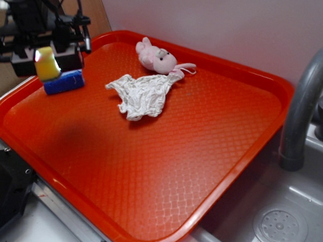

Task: Grab the green sponge.

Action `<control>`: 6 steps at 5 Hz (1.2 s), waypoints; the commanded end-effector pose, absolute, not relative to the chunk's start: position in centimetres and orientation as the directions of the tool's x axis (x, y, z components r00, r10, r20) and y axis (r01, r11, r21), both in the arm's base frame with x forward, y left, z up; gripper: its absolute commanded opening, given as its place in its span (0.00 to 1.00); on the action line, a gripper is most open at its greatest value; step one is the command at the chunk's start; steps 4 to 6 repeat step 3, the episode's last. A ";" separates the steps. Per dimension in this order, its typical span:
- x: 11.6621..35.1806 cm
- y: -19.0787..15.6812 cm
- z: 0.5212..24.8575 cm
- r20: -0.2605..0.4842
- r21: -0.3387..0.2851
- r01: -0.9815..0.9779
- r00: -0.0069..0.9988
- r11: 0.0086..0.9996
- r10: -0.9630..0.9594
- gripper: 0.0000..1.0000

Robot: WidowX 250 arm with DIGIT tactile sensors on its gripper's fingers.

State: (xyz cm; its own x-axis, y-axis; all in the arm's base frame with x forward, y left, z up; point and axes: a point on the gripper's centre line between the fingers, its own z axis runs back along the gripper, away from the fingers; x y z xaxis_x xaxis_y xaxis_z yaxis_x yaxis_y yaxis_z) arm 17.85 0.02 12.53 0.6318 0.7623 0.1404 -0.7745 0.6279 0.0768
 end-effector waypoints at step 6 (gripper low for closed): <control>14.3 -5.7 21.3 0.128 -0.078 -0.381 0.913 0.921 0.388 0.00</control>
